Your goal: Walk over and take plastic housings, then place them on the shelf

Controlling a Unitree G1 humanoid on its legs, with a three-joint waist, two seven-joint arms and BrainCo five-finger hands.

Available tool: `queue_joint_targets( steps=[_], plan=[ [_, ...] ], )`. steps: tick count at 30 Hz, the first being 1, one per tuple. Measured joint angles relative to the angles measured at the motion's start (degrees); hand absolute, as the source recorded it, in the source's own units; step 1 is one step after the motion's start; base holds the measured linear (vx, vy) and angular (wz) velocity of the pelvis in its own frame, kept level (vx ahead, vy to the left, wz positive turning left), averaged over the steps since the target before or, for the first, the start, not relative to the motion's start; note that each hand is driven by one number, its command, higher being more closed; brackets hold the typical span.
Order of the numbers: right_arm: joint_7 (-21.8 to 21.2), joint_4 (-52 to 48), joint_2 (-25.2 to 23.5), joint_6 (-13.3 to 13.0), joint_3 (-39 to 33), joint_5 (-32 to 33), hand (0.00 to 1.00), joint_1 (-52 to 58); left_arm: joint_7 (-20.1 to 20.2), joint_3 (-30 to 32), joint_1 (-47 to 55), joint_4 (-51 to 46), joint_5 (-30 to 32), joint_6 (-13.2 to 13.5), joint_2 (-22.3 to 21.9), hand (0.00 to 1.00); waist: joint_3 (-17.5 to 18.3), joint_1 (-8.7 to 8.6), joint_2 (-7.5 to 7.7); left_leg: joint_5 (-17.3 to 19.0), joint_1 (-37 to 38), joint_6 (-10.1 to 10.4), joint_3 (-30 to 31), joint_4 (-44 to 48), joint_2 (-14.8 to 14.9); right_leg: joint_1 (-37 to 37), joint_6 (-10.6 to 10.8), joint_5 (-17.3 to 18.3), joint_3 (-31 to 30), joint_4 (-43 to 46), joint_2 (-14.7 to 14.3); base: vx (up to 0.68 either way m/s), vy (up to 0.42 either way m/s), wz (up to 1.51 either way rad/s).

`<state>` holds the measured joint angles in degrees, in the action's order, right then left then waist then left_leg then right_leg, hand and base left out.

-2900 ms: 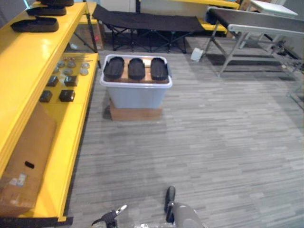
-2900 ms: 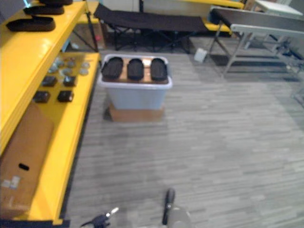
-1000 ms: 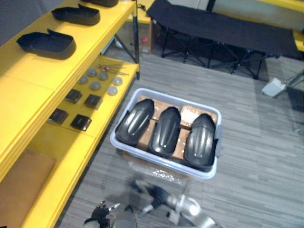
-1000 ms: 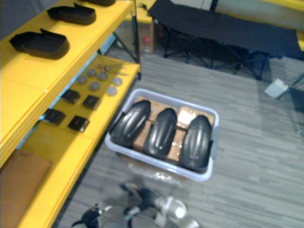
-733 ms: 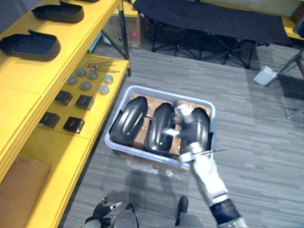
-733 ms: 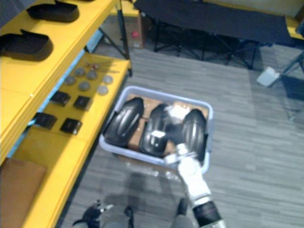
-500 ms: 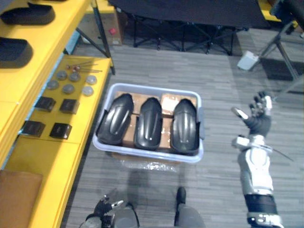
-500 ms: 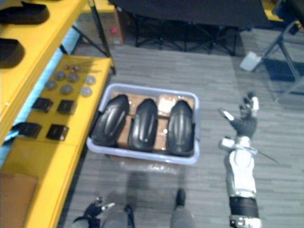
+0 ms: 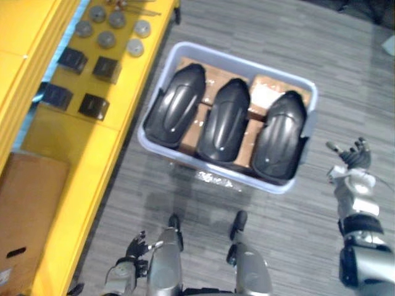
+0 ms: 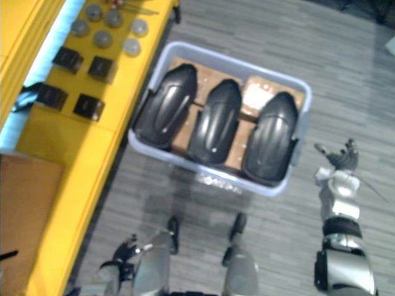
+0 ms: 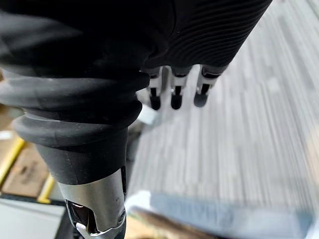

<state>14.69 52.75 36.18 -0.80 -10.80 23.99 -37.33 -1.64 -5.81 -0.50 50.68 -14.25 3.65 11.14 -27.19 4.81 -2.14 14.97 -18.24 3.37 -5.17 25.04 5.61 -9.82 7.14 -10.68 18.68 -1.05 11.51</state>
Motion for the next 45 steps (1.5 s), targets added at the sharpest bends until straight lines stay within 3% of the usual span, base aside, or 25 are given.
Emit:
queue_joint_targets(
  steps=[6, 12, 16, 22, 23, 30, 36, 41, 45],
  plan=[
    [0.3, 5.0, 4.5, 2.0, 3.1, -0.5, 0.00, -6.5, 0.2, -0.9, -0.7, 0.1, -1.2, 1.1, -0.8, 0.00, -1.2, 0.77, -2.38, -0.8, -1.1, -1.3, 0.1, -0.7, -1.7, -2.7, -0.7, 0.8, 0.3, 3.5, 2.1, -0.03, 0.052, 0.06],
    [-0.1, 5.4, 4.9, 2.1, 6.5, -4.9, 0.00, -7.4, 0.6, -1.2, -0.7, 1.0, -3.9, 1.3, -0.8, 0.00, -1.3, 0.74, -2.43, -1.1, -1.1, -1.5, 0.1, -0.6, -2.3, -3.9, -0.3, 2.6, 0.4, 6.2, 3.2, -0.02, 0.012, 0.01],
    [-3.3, 5.4, 6.0, 4.4, 8.1, -7.1, 0.00, -8.0, 1.2, -1.3, -0.7, 1.6, -4.0, 1.8, -0.9, 0.00, -1.3, 0.70, -2.44, -1.1, -1.9, -1.5, 0.6, 0.0, -2.3, -4.3, -0.4, 2.7, 0.7, 6.7, 3.2, -0.07, 0.006, 0.03],
    [-8.7, 4.7, 6.1, 8.4, 12.2, -16.1, 0.00, -7.8, 2.0, -1.6, -0.7, 1.9, -5.1, 2.6, -0.8, 0.00, -1.3, 0.58, -2.44, -1.1, -3.2, -1.5, 1.5, 1.3, -2.2, -4.5, 0.0, 3.2, 1.6, 7.4, 3.2, -0.07, 0.004, 0.06],
    [-9.8, 3.9, 6.1, 9.1, 12.8, -18.7, 1.00, -7.6, 1.9, -1.6, -0.7, 1.9, -5.2, 2.6, -0.8, 0.00, -1.3, 0.67, -2.44, -1.1, -3.3, -1.4, 1.5, 1.4, -2.1, -4.5, 0.0, 3.2, 1.6, 7.4, 3.1, -0.06, 0.008, 0.05],
    [-13.1, 1.2, 6.7, 12.5, 19.0, -31.7, 1.00, -8.1, 1.8, -1.9, -0.7, 1.8, -5.6, 2.4, -0.6, 0.00, -1.3, 0.77, -2.33, -1.1, -3.2, -1.4, 1.4, 1.4, -2.1, -4.5, 0.1, 3.1, 1.5, 7.4, 3.1, -0.01, 0.002, 0.00],
    [-13.7, 2.1, 6.9, 15.8, 22.9, -37.2, 1.00, -9.0, 1.8, -2.3, -0.7, 1.8, -6.1, 2.4, -0.5, 0.00, -1.3, 1.14, -2.30, -1.9, -2.9, -1.2, 1.7, 0.2, -2.1, -4.5, 0.0, 3.1, 1.7, 7.4, 3.1, 0.00, -0.001, 0.04],
    [-12.3, 4.5, 6.5, 19.2, 23.6, -42.7, 1.00, -11.4, 1.7, -3.4, -0.7, 1.8, -7.8, 2.4, -0.2, 0.00, -1.3, 1.67, -2.29, -3.5, -2.8, -0.8, 2.4, -1.8, -2.3, -4.7, -0.1, 3.2, 2.1, 7.4, 3.1, -0.02, -0.014, 0.08],
    [-8.6, 7.3, 6.2, 19.9, 23.3, -44.1, 1.00, -12.0, 1.7, -3.7, -0.8, 1.8, -8.3, 2.4, -0.2, 0.00, -1.3, 2.61, -2.27, -4.7, -3.0, -0.5, 3.3, -2.9, -2.4, -4.7, -0.5, 3.5, 3.3, 7.4, 3.1, -0.05, -0.021, 0.14]
  ],
)
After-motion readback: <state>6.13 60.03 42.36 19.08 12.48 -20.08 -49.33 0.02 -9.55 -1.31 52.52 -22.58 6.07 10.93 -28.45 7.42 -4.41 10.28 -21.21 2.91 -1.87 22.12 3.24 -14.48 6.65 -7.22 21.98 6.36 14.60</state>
